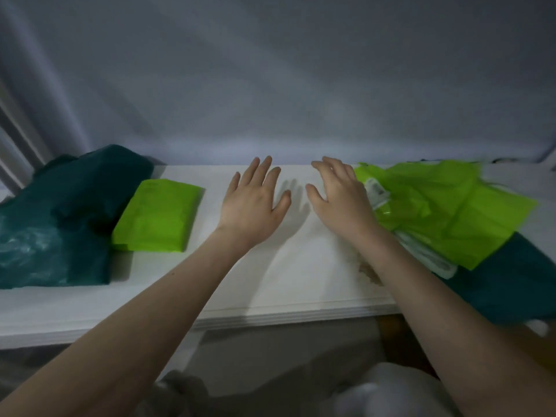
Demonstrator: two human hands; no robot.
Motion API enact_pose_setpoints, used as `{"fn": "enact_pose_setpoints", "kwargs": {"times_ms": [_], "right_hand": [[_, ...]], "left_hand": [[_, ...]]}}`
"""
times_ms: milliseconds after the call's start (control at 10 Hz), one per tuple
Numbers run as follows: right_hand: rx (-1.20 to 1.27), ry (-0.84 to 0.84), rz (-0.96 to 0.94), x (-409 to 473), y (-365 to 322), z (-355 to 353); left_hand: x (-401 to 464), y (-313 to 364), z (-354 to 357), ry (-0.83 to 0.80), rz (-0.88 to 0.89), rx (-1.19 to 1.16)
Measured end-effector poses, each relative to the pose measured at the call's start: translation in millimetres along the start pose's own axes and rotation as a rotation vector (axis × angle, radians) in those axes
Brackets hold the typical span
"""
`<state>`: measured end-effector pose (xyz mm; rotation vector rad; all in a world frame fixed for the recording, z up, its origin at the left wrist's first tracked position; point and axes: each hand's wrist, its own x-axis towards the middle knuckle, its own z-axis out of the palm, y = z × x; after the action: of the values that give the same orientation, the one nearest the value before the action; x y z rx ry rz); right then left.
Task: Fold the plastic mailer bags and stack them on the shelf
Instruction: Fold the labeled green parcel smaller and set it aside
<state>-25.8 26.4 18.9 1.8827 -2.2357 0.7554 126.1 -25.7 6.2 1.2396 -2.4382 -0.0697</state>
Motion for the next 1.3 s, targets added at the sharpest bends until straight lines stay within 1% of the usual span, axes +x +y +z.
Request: {"fn": "enact_pose_setpoints", "kwargs": {"times_ms": [200,300,500,700,900,1000,1200,1300], "right_hand": [[-0.086,-0.001,0.195,-15,74,-37],[-0.085,-0.017,0.299,-19,101,-42],[-0.018,-0.056,0.422,-12,124,-39],[0.046,-0.018,0.528,4,133,-34],[0.065,-0.019,0.604,5,139,-28],[0.066,0.007,0.586,2,134,-29],[0.092,0.130,0.545,-1,118,-35],[0.142,0.158,0.506,-2,102,-38]], "left_hand": [[15,51,28,-0.074,0.004,-0.103],[19,70,45,-0.125,0.022,-0.104],[25,92,77,-0.217,0.031,-0.134],[27,96,91,-0.277,0.015,-0.150],[26,88,91,-0.278,-0.012,-0.146],[23,83,84,-0.269,-0.021,-0.151],[18,71,61,-0.228,-0.045,-0.146],[14,65,51,-0.214,-0.068,-0.168]]}}
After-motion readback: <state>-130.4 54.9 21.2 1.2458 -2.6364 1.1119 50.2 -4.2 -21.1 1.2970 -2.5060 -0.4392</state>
